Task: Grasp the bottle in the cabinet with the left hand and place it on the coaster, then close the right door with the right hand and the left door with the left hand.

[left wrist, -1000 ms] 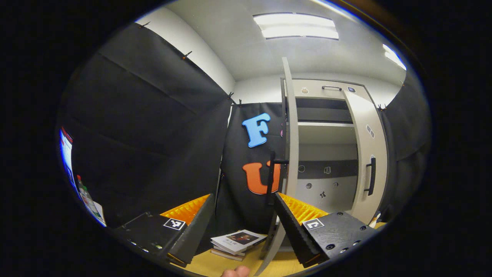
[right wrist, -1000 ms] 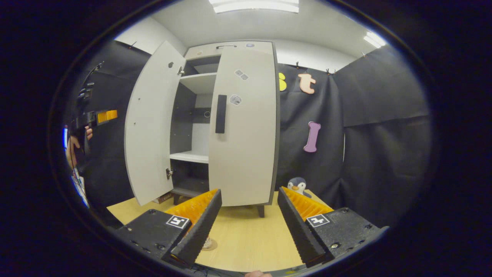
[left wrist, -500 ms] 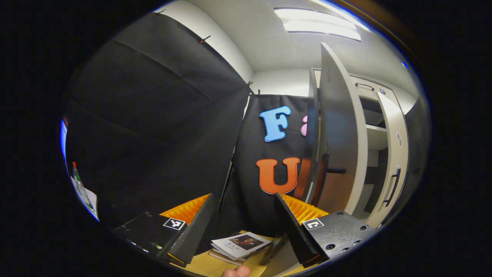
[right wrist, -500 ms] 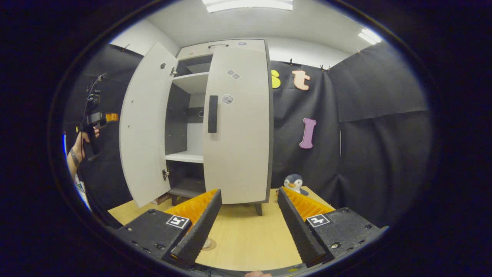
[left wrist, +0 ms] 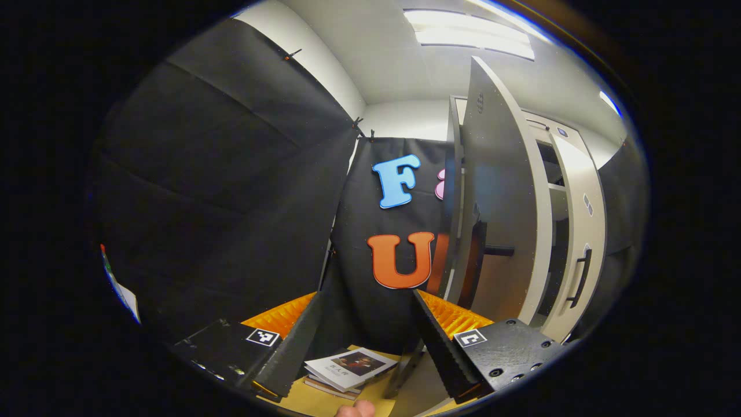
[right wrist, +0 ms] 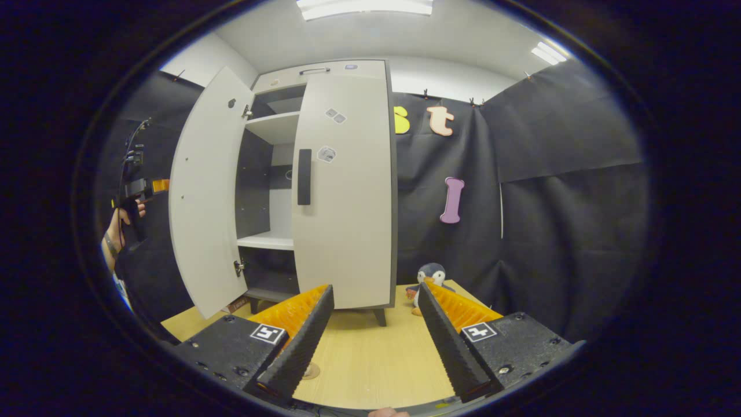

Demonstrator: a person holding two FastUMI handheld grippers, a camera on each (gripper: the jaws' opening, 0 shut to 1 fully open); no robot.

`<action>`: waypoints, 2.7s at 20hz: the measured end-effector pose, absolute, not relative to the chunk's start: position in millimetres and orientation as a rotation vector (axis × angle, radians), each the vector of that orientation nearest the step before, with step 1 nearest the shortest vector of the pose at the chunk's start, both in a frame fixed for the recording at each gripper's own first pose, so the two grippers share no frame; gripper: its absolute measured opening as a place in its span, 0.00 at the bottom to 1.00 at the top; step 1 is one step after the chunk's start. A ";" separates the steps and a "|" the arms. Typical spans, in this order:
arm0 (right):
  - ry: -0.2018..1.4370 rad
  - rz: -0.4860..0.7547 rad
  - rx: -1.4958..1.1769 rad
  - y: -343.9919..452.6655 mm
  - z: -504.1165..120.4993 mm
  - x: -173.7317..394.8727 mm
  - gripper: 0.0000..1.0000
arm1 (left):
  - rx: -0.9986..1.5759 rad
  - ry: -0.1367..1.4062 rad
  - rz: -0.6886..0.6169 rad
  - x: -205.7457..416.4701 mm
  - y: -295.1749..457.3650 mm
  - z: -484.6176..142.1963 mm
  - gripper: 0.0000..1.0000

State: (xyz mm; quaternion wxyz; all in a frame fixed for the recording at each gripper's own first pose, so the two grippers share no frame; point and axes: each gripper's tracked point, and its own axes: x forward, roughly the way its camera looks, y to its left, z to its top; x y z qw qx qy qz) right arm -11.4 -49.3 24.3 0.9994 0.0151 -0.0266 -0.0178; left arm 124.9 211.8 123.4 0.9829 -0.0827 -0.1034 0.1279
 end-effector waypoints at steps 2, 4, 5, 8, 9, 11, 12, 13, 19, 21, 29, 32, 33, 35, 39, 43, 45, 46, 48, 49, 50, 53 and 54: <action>-0.062 -0.031 0.028 -48.9 25.6 -12.5 0.96 | -0.159 -0.212 0.242 127.2 203.9 123.4 0.93; -0.070 -0.031 0.028 -48.5 26.3 -13.8 0.96 | -0.146 -0.213 0.220 127.3 194.0 122.7 0.93; -0.076 -0.031 0.030 -47.6 27.9 -13.2 0.96 | -0.144 -0.211 0.201 128.8 182.6 124.9 0.93; -0.078 -0.035 0.026 -48.1 28.7 -13.8 0.96 | -0.131 -0.209 0.128 136.1 153.1 128.0 0.93; -0.077 -0.039 0.027 -48.1 25.9 -15.0 0.96 | -0.125 -0.209 0.107 139.8 142.9 129.4 0.93; -0.080 -0.048 0.032 -49.9 24.5 -15.7 0.96 | -0.123 -0.207 0.069 146.9 123.1 129.1 0.93; -0.083 -0.054 0.035 -50.6 24.4 -16.9 0.94 | -0.127 -0.207 0.052 149.2 114.9 129.2 0.93; -0.086 -0.060 0.038 -52.5 23.1 -15.0 0.96 | -0.124 -0.212 0.040 150.0 110.0 129.9 0.93; -0.096 -0.081 0.037 -58.8 21.4 -13.4 0.96 | -0.083 -0.238 0.031 151.9 96.1 133.5 0.95; -0.095 -0.082 0.039 -59.8 18.5 -12.3 0.96 | -0.102 -0.251 0.031 148.1 95.9 137.6 0.99; -0.091 -0.029 0.044 -45.5 18.6 -2.1 0.96 | -0.077 -0.232 0.069 111.2 105.5 133.4 0.99; -0.086 -0.007 0.041 -39.7 17.7 1.4 0.96 | -0.063 -0.212 0.059 93.8 91.8 124.6 0.99; -0.083 0.004 0.044 -36.5 17.6 3.5 0.96 | -0.048 -0.210 0.061 88.4 87.6 122.1 0.95; -0.077 0.019 0.047 -31.3 16.3 5.9 0.96 | -0.024 -0.195 0.053 81.5 73.7 113.4 0.99; -0.068 0.038 0.047 -23.6 10.7 6.6 0.96 | -0.029 -0.157 0.023 58.4 43.4 79.4 0.94; -0.052 0.044 0.056 -21.2 4.5 0.9 0.96 | -0.057 -0.118 0.008 46.0 24.1 47.0 0.99; -0.058 0.047 0.050 -20.9 3.7 -1.0 0.96 | -0.073 -0.113 0.008 40.6 19.3 35.1 0.99; -0.067 0.043 0.048 -22.1 1.5 -1.8 0.96 | -0.071 -0.114 0.018 37.7 20.4 30.4 0.99; -0.062 0.038 0.049 -22.7 -9.5 -1.8 0.96 | -0.052 -0.113 0.046 30.7 23.1 19.4 0.90; -0.055 0.036 0.055 -23.1 -13.4 -2.8 0.96 | -0.041 -0.114 0.059 26.7 25.2 12.5 0.95; -0.055 0.036 0.062 -22.6 -14.5 -2.9 0.96 | -0.037 -0.116 0.067 23.3 25.5 7.4 0.95; -0.060 0.028 0.064 -22.9 -8.8 -2.3 0.96 | -0.039 -0.082 0.061 17.7 22.0 -8.6 0.95; -0.068 0.027 0.062 -23.7 -5.2 -3.2 0.94 | -0.035 -0.077 0.063 16.9 22.1 -11.6 0.99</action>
